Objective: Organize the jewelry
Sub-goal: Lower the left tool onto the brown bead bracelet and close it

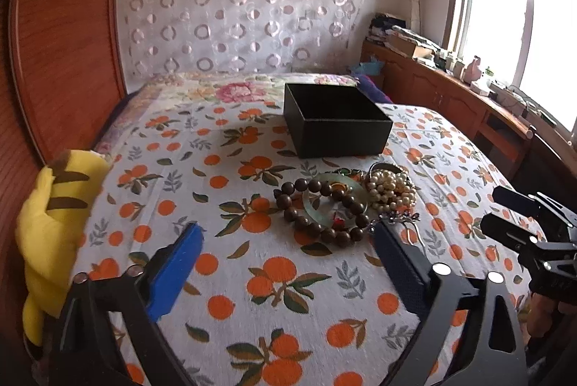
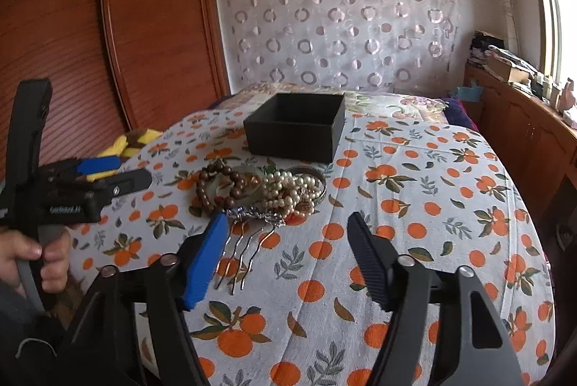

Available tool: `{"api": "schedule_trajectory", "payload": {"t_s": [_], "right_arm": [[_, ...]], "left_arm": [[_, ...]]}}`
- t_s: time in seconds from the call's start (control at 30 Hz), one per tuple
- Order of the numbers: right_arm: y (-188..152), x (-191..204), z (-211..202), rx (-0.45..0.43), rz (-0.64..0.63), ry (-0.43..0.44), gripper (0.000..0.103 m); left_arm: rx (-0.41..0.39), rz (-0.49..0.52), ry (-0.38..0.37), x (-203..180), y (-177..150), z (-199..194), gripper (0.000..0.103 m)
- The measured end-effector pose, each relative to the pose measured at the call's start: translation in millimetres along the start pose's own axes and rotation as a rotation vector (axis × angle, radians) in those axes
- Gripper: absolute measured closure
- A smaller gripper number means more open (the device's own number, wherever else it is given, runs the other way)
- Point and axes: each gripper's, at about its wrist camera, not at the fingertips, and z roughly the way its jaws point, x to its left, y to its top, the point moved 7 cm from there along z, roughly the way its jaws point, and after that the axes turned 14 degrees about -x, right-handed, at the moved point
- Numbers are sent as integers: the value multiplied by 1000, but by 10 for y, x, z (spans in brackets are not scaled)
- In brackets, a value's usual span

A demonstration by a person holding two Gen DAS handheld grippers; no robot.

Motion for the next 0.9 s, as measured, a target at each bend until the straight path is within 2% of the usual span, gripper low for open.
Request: {"api": "schedule_trajectory", "payload": {"t_s": [0.07, 0.2, 0.23, 0.33, 0.43, 0.6, 0.77, 0.9], "right_arm": [[-42, -4, 87, 27, -9, 15, 39], [-80, -23, 199, 54, -31, 16, 40], [-87, -33, 230, 60, -36, 13, 40], [-95, -57, 287, 69, -47, 9, 40], [-98, -65, 344, 72, -66, -1, 40], [-63, -64, 416, 74, -90, -7, 40], [24, -48, 460, 67, -97, 0, 40], [76, -56, 529, 69, -101, 4, 40]], "left_arm": [[26, -25, -37, -1, -26, 94, 25], [64, -46, -61, 11, -62, 296, 37], [76, -52, -64, 20, -73, 342, 43], [104, -55, -72, 21, -80, 473, 50], [123, -53, -69, 41, -76, 592, 61], [157, -22, -38, 77, -84, 766, 67], [192, -3, -30, 94, -133, 908, 79], [195, 36, -18, 58, -158, 966, 79]]}}
